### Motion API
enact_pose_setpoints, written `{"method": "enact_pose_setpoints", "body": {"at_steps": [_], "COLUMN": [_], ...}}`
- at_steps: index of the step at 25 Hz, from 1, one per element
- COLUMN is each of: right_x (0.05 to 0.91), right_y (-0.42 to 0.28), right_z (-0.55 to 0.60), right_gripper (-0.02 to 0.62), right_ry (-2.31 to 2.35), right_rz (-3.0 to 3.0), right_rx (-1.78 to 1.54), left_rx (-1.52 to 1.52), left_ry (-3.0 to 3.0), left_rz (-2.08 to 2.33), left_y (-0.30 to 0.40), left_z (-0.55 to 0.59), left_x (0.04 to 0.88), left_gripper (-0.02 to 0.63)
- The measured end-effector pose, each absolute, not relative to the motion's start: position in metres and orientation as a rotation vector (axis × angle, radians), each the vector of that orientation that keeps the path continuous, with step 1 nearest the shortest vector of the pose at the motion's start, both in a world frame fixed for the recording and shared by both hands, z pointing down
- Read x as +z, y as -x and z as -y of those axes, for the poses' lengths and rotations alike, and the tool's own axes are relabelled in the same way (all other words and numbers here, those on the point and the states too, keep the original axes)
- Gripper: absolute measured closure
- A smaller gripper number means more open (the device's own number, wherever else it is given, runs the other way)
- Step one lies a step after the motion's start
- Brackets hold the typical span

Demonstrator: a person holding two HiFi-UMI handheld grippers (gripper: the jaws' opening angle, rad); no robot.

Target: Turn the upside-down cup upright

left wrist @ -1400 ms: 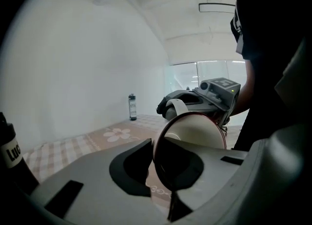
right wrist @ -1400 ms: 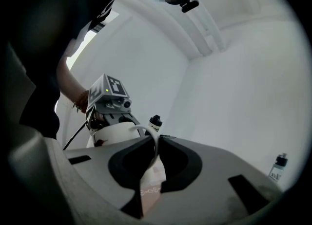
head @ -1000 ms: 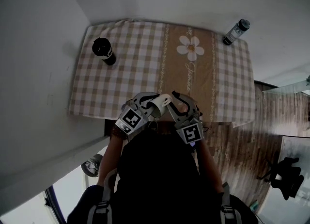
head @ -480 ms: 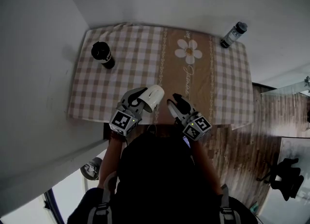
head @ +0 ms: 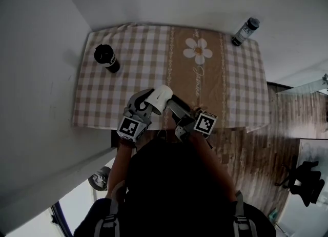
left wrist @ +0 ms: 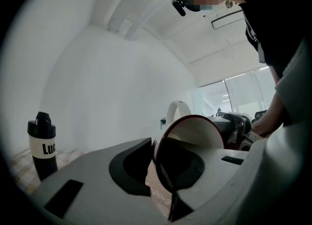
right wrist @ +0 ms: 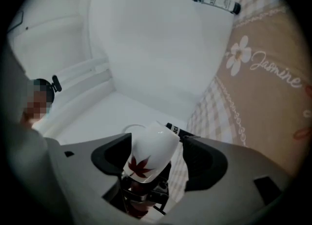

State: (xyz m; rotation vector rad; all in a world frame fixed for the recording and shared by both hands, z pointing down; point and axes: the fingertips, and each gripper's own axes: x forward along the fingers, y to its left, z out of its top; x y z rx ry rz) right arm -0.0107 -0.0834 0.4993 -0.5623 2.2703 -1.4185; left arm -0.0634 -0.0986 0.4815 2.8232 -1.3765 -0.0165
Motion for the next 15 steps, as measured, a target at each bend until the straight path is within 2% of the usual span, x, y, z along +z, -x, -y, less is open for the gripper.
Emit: {"method": "enact_pose_setpoints", "body": {"at_steps": [9, 15], "right_x": [0.488, 0.487], "right_y": [0.031, 0.035], "right_z": [0.082, 0.083], "right_gripper": [0.236, 0.216], "right_ry": [0.348, 0.324], "right_rz": [-2.063, -2.058], "right_rx": [-1.577, -1.592], "left_rx": [-0.106, 0.008], "left_ry": [-2.882, -3.028], "left_rz": [1.333, 1.313], "left_y": [0.05, 0.041], "left_z": [0.093, 0.085], "left_x": [0.468, 0.466], "left_gripper": [0.563, 0.558]}}
